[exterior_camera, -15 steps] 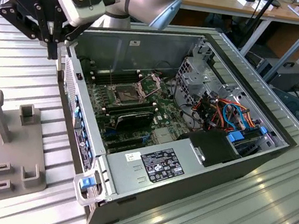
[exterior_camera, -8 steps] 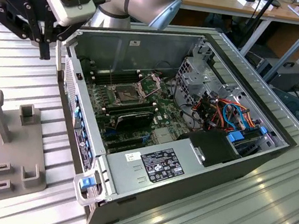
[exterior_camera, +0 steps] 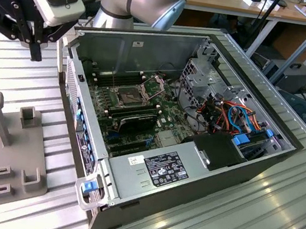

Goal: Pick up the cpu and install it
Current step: 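Reach for the cpu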

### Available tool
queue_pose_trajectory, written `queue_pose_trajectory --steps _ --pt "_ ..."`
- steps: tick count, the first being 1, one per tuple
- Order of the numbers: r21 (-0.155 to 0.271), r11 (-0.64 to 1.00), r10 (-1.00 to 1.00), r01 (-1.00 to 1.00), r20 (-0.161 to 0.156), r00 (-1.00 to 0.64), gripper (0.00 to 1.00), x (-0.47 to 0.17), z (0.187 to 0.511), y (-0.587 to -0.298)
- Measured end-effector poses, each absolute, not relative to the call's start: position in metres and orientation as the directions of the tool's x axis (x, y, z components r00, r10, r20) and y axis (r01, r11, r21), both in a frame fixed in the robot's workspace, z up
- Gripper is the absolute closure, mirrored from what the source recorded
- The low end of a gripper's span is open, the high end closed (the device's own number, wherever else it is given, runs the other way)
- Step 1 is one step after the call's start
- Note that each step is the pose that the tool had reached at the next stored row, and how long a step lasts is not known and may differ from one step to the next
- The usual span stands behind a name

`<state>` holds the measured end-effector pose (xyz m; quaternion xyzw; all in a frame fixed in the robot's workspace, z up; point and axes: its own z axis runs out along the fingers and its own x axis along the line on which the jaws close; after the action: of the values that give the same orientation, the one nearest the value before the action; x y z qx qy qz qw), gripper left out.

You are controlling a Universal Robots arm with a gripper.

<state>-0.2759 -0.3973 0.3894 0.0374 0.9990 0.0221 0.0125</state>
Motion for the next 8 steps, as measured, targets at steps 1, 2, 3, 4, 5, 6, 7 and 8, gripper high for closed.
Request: queue_pose_trajectory --steps 1,2,3,4,5,6,7,8 --pt "0.045 0.996 0.075 0.074 -0.023 -0.997 0.89 -0.278 0.389 -0.397" --pt "0.045 0.996 0.075 0.074 -0.023 -0.997 0.89 -0.28 0.389 -0.397" --pt "0.045 0.996 0.075 0.074 -0.023 -0.997 0.89 -0.282 0.389 -0.397" --pt "0.045 0.996 0.075 0.074 -0.023 -0.997 0.89 -0.284 0.389 -0.397" --pt "0.045 0.996 0.075 0.074 -0.023 -0.997 0.89 -0.286 0.389 -0.397" --pt "0.045 0.996 0.075 0.074 -0.023 -0.997 0.89 -0.288 0.389 -0.397" --pt "0.045 0.996 0.075 0.074 -0.023 -0.997 0.89 -0.291 0.389 -0.397" --pt "0.045 0.996 0.075 0.074 -0.023 -0.997 0.89 -0.293 0.388 -0.397"
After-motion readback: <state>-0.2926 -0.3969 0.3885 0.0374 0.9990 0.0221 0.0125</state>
